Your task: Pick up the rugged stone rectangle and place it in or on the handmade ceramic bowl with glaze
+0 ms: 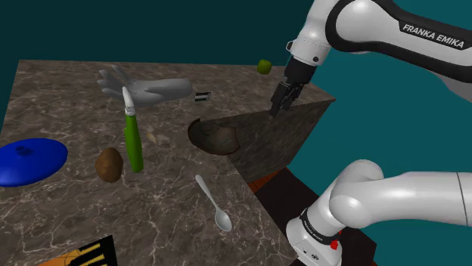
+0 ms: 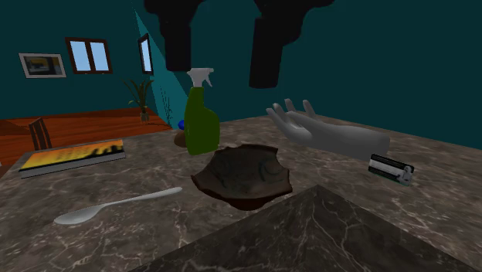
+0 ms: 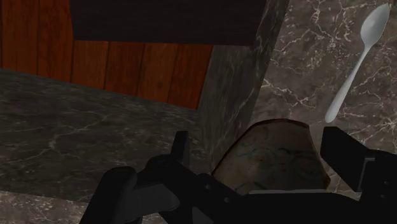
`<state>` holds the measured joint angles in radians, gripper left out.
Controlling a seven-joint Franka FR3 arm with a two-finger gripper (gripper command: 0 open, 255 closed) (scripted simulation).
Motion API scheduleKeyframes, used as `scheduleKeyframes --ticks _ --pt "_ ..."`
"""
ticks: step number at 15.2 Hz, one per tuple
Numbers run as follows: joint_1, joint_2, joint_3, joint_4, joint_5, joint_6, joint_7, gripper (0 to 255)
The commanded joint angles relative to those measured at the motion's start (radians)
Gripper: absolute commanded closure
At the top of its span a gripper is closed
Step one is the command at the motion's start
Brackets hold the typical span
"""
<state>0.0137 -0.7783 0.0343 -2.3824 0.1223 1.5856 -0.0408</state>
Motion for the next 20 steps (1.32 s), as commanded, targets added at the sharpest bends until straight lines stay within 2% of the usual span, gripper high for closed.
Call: scheduleKeyframes --ticks 1,11,20 --pt "0.000 0.000 0.000 0.000 0.000 0.000 0.000 0" --pt "0.035 0.326 0.158 0.116 0.030 0.214 0.135 0" --pt "0.054 0.667 0.274 0.328 -0.047 0.331 0.285 0"
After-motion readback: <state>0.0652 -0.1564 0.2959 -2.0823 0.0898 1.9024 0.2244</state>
